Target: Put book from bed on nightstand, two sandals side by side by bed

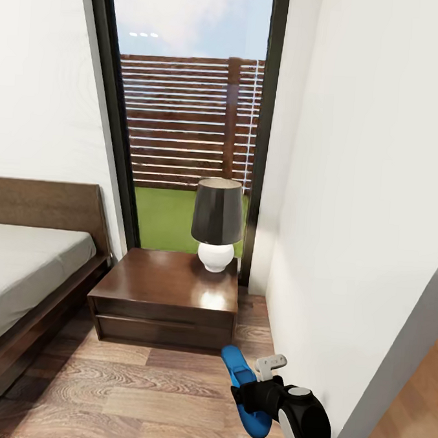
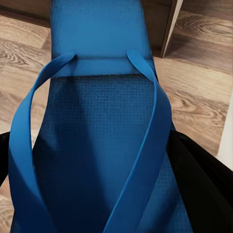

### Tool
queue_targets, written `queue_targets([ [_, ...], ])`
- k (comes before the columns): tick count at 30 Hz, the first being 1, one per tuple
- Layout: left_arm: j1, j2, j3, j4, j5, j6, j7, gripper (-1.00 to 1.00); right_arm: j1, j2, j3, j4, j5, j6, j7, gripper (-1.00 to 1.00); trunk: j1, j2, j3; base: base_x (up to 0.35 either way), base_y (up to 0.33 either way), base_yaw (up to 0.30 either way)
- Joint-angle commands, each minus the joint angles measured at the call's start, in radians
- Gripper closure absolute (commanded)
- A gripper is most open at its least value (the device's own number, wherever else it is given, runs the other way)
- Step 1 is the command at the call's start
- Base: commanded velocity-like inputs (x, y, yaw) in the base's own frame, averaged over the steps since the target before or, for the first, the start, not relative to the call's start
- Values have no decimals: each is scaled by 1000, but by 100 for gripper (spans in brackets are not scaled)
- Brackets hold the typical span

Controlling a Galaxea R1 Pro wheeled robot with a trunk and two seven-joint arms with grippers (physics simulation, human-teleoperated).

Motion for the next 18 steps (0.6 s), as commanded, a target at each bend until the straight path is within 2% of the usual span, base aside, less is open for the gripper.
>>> queue_targets([
  [1,-1,0,-9,1,8,-4,4,-100,-1,0,-1,-1,0,4,3,100,4,-8,-4,0,0,0],
  [18,-1,0,-9,-1,9,-4,3,-100,-1,1,1,0,0,4,3,100,8,-15,-7,0,0,0],
])
